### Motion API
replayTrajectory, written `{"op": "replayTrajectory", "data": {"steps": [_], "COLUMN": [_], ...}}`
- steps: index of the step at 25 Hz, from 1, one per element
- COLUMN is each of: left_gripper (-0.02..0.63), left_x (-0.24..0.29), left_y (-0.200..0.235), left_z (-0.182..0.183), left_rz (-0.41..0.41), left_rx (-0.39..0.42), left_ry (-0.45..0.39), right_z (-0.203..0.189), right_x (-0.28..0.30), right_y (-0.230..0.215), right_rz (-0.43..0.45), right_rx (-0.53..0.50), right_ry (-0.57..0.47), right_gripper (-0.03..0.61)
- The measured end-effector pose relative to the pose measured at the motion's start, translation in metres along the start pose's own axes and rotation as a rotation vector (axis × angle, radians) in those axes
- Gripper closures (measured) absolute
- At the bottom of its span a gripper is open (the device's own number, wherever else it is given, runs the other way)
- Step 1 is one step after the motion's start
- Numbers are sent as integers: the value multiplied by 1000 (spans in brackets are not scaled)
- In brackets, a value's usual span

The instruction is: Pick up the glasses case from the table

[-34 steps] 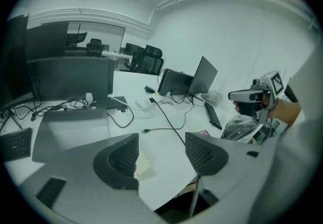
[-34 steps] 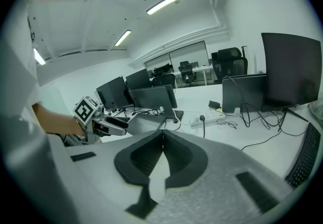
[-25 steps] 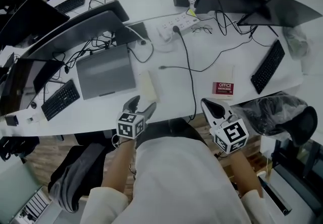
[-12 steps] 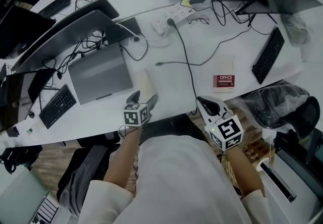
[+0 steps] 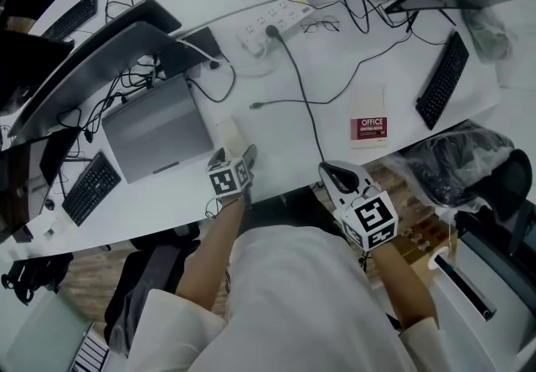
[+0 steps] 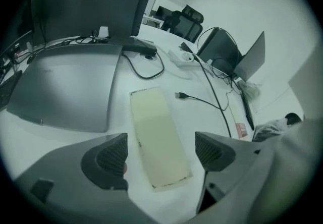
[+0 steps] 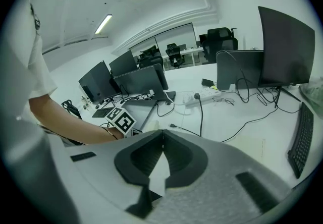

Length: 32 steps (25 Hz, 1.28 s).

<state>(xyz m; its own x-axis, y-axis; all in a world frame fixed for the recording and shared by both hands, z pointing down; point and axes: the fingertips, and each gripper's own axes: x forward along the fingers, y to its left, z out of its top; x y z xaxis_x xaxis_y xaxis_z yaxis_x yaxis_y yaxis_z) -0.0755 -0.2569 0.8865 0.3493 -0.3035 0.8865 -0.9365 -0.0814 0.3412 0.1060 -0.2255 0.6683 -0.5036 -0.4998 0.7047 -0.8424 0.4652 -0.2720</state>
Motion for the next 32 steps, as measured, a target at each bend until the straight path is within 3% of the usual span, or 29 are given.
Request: {"op": "replayTrajectory", "data": {"steps": [5,13,15,18,24,32], "left_gripper": [211,212,213,299,307,310], "left_x": [22,28,28,27,24,7], "left_y": [12,21,20,18,22,11], "left_z": [-11,-11,-12,-14,-15,-8], "left_rz": [69,254,269,246,154,64], "left_rx": [-53,112,139,178,251,348], "left_ry": [27,16,-12,-51,-35,-76], "right_z": [-6,-11,-11,-10,-9,1], "right_x": [4,9,10,10,8,5], "right_y": [-2,-3,-2,0,1,11], "right_rz": [-15,-32,-34,-35,-47,-46], "right_rx": [25,51,58,66,73,77], "right_ry": [13,29,30,23,20,0], "right_gripper": [580,580,580,580,580,580]}}
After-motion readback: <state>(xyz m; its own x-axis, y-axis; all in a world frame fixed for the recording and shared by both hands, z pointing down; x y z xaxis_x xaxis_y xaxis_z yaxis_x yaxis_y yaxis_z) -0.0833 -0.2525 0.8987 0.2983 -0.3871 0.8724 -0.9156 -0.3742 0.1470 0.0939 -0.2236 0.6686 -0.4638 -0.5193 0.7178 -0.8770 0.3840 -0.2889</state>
